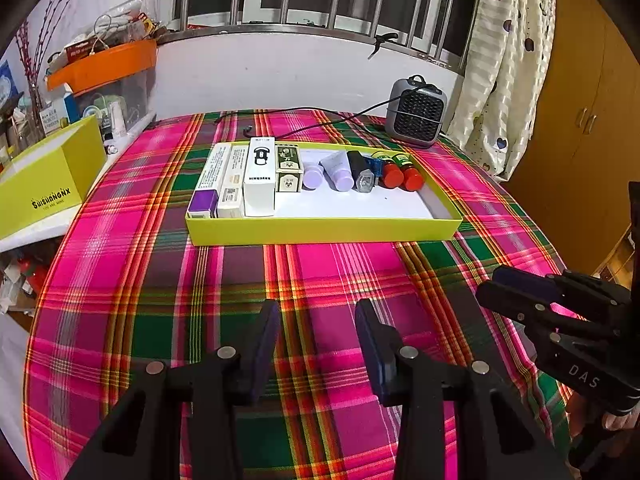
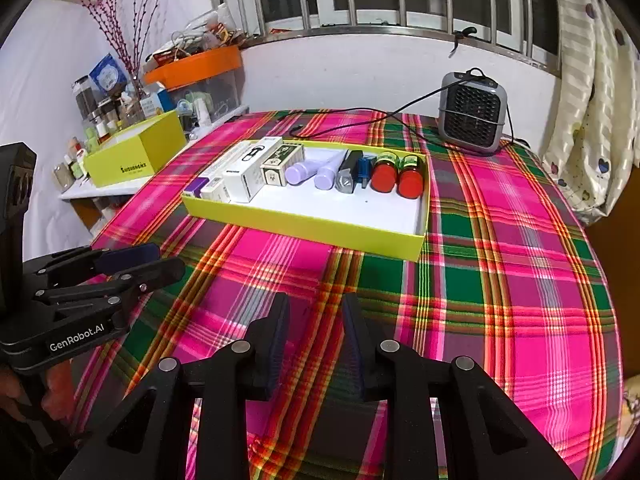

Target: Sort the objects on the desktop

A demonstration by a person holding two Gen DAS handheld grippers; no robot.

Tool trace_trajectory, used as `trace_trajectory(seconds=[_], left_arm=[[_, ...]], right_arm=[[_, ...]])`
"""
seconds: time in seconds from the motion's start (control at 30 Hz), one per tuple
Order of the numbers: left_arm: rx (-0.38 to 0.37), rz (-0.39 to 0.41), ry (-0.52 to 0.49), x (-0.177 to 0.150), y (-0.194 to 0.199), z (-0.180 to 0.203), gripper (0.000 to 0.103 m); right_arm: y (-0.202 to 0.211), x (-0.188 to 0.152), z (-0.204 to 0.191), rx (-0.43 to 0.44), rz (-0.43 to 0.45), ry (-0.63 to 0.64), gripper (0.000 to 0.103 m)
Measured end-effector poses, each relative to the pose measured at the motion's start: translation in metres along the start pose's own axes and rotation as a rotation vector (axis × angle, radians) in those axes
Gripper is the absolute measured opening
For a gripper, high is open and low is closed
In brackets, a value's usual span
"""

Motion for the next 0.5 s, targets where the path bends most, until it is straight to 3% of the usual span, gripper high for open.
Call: trace_trajectory(seconds=[0.5], left_arm=[[0.06,-0.037,-0.004,-0.005,-0.017,-0.012,0.04]], right_arm=[[-0.007,-0.01,0.01,-0.008,-0.038,0.021,0.028]])
Point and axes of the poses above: each gripper's, at about its wrist camera, not at the fingertips, and y roughly against the way its jaws point, z to its right, x to its top, the point moved 9 cm from there along -y, roughly the way its jaws point, and after that the axes turned 4 degrees about z, right-handed, at the moved point
